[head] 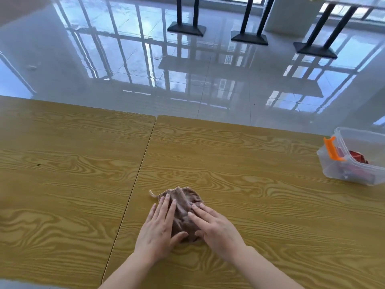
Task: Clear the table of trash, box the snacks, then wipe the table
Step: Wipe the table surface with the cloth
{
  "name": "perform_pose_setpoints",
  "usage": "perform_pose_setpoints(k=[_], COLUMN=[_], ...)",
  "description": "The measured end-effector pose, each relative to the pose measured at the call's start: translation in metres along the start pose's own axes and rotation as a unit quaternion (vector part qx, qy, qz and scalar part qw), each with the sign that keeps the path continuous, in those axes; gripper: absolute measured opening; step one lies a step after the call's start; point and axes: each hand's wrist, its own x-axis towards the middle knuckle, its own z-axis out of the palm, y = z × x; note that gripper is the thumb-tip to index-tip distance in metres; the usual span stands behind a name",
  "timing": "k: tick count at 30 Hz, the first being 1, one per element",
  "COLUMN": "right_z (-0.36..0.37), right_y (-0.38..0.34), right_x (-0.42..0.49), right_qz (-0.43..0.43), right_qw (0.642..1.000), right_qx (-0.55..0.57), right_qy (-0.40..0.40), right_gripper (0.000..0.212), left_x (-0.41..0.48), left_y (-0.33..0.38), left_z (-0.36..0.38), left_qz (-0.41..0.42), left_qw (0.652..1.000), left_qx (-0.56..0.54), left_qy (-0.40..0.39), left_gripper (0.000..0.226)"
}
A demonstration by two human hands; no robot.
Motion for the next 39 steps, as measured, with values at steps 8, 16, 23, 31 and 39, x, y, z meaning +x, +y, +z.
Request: perform_pose_setpoints(k=[8, 16, 23, 31, 39], right_z=[0.010, 0.004, 0.000, -0.005, -0.007], right_y=[0.023, 0.034, 0.037, 0.046, 0.052], right_x=[0.016, 0.064, 0.113, 0.164, 0.188], right_qz=[-0.039, -0.025, 0.021, 0.056, 0.072], right_qw=[0.998, 0.998, 0.997, 0.996, 0.996], right_qx=[-0.039, -0.059, -0.060, -0.049, -0.037], right_qy=[0.013, 0.018, 0.037, 0.039, 0.033], right_gripper=[0.064, 0.060, 0.058, 0.054, 0.053], left_x=[0.008, 0.043, 0.093, 0.143, 0.165], left_y=[0.008, -0.017, -0.052, -0.073, -0.085], left_z=[-0.005, -0.018, -0.030, -0.047, -0.051], left_qz=[-0.034, -0.051, -0.047, -0.070, -0.074], left_qw=[0.998, 0.997, 0.997, 0.994, 0.992], left_qx=[0.043, 0.051, 0.054, 0.047, 0.063], left_qy=[-0.011, -0.015, -0.030, -0.071, -0.082], left_gripper=[0.088, 0.086, 0.085, 0.079, 0.077])
